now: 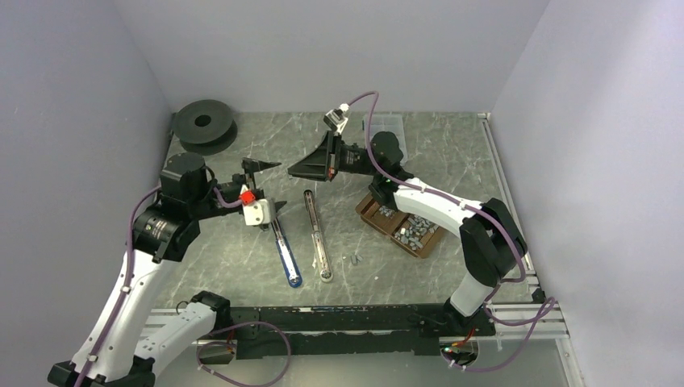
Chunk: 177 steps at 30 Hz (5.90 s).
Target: Load the staples into the stapler
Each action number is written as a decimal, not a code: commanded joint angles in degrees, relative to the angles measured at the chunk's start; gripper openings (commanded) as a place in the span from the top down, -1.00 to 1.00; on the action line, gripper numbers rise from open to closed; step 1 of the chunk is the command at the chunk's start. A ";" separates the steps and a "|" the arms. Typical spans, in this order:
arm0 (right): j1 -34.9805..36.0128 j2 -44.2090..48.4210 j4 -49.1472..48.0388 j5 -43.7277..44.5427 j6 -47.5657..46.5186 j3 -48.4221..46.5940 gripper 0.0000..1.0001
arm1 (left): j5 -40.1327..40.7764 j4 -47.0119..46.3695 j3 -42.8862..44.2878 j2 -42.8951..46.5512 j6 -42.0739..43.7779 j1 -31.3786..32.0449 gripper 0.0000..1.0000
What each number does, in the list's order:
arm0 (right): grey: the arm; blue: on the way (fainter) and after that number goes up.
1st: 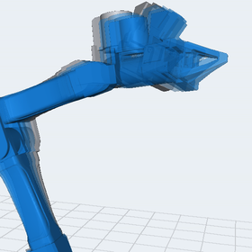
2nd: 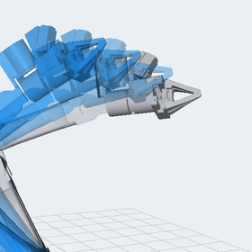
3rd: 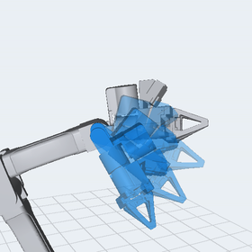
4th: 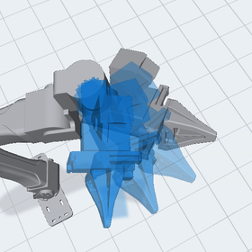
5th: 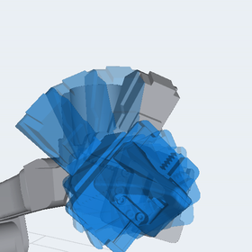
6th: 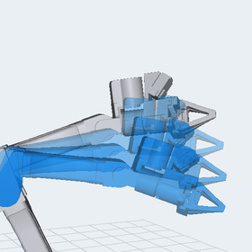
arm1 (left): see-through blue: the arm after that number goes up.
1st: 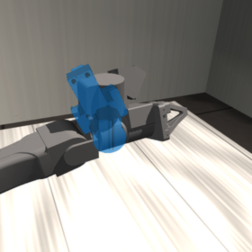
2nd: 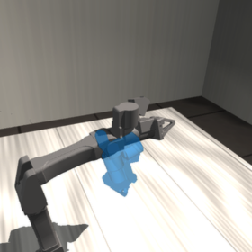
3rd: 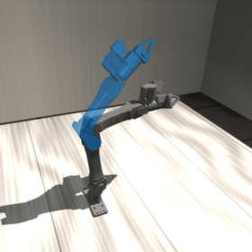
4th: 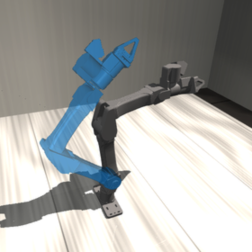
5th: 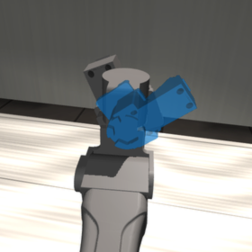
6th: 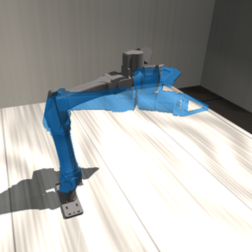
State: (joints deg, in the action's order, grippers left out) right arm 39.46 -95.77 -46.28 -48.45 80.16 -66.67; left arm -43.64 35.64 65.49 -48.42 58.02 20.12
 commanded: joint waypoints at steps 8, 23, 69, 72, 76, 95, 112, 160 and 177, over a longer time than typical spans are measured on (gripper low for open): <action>0.44 -1.61 -22.92 1.61 12.65 1.86 1.00 | 2.59 -8.79 -1.83 2.76 -8.19 0.45 -0.68; 1.44 -4.08 -26.16 1.75 16.33 -0.65 1.00 | -0.38 -9.46 0.82 2.48 -12.22 0.51 -0.49; 2.50 -1.21 -23.02 2.87 12.02 1.63 0.12 | -2.87 -4.70 2.93 -1.95 -9.42 3.97 1.00; 0.69 1.26 -22.12 2.14 10.98 3.65 -0.02 | -3.45 -2.45 2.82 -2.82 -7.52 4.86 1.00; -2.70 6.16 -17.44 0.36 7.78 6.78 -0.08 | -3.36 0.76 0.93 -3.16 -3.07 6.51 1.00; -16.83 33.51 61.47 24.56 -40.64 8.21 -0.53 | -0.85 9.60 -3.62 -19.26 32.05 27.91 1.00; -19.42 41.18 72.43 36.73 -43.45 14.34 -0.54 | 24.80 19.88 18.30 -61.44 27.48 49.14 1.00; 26.47 26.00 79.66 55.45 -14.54 25.50 -0.43 | 39.32 23.46 16.51 -21.05 -19.93 10.69 -0.99; 25.75 11.68 76.14 59.65 -15.09 22.20 -0.28 | 32.33 22.92 17.08 -26.54 -29.96 -10.73 -0.99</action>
State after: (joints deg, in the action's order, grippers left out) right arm 65.93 -83.29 30.41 8.69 64.99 -43.29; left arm -6.96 59.22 81.54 -74.08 30.70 12.86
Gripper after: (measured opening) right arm 0.643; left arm 0.994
